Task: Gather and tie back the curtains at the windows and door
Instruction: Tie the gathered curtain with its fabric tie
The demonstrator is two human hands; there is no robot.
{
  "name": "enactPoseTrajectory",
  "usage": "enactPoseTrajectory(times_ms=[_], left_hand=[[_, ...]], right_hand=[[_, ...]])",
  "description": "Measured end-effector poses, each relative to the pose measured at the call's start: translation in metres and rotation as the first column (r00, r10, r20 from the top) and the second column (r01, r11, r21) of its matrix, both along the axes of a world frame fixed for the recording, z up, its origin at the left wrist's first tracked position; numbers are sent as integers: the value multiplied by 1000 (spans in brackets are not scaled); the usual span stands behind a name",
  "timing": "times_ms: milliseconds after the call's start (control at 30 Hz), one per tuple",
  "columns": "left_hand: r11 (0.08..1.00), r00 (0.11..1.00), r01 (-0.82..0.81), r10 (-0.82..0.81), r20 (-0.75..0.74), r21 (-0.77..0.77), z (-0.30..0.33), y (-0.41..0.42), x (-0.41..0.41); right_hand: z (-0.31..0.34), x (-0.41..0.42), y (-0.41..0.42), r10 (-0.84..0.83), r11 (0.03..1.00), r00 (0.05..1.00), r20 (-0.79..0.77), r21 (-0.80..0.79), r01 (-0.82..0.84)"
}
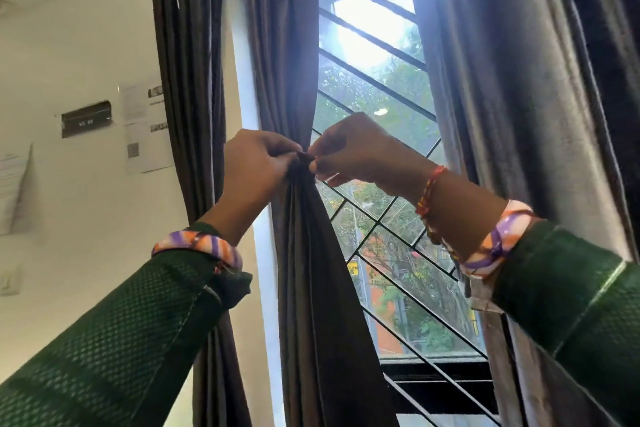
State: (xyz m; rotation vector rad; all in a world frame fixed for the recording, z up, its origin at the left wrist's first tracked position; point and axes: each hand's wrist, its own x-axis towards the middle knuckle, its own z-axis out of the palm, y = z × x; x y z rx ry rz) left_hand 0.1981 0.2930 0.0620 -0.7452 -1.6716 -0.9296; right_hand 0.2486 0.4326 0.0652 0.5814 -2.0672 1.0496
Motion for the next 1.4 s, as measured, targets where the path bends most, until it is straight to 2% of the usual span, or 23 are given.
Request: enactPoseTrajectory(times_ms=[67, 133, 167, 233, 300, 367, 533, 667, 733, 833, 933, 1067, 1200, 1233, 1300, 1400], left_hand=[[999, 998, 46, -47, 44, 12, 2, -1, 3], [998, 996, 50, -47, 72, -45, 3, -1, 8], [994, 997, 20, -12, 83, -103, 4, -1, 10], [963, 987, -119, 141, 73, -243, 8, 1, 11], [894, 946, -296, 324, 30, -337, 10, 6, 11], [831, 906, -403, 423, -35, -383, 10, 9, 14], [763, 873, -488, 441, -210, -423, 11, -4, 18], [727, 786, -617, 547, -288, -301, 6, -14, 17], [692, 728, -677, 578, -369, -250, 0, -17, 15], [632, 633, -738, 527, -567, -237, -6, -27, 8], [588, 593, -770, 514, -620, -249, -6, -34, 6], [557, 595, -773, 469, -653, -304, -4, -37, 6], [570, 648, -721, 355, -674, -393, -1, -38, 8], [591, 679, -695, 354, -643, -409, 0, -36, 9], [692, 765, -609, 384, -516, -388, 3, -29, 8], [805, 885, -463, 400, -238, -370, 11, -23, 10]], right_hand=[[6, -6, 1, -220, 964, 965, -141, 121, 238], [14, -12, 1, -386, 870, 872, -299, 195, 453], [17, -14, -1, -432, 830, 825, -365, 197, 521], [20, -17, -5, -444, 815, 772, -454, 152, 559], [23, -21, -11, -392, 856, 761, -516, 99, 508], [26, -24, -19, -319, 914, 774, -547, 38, 403], [26, -32, -27, -159, 987, 862, -482, -89, 132], [22, -38, -31, -4, 995, 939, -345, -92, -30], [19, -42, -34, 49, 993, 947, -319, -87, -80], [15, -47, -36, 99, 989, 947, -304, -74, -127], [11, -47, -35, 160, 969, 960, -230, -149, -198], [7, -49, -33, 193, 955, 973, -128, -201, -216], [-4, -46, -35, 241, 942, 970, 23, -246, -229], [-7, -45, -37, 271, 929, 960, 65, -278, -244], [-15, -39, -42, 372, 870, 920, 122, -390, -300], [-27, -35, -52, 482, 756, 872, 90, -545, -362]])
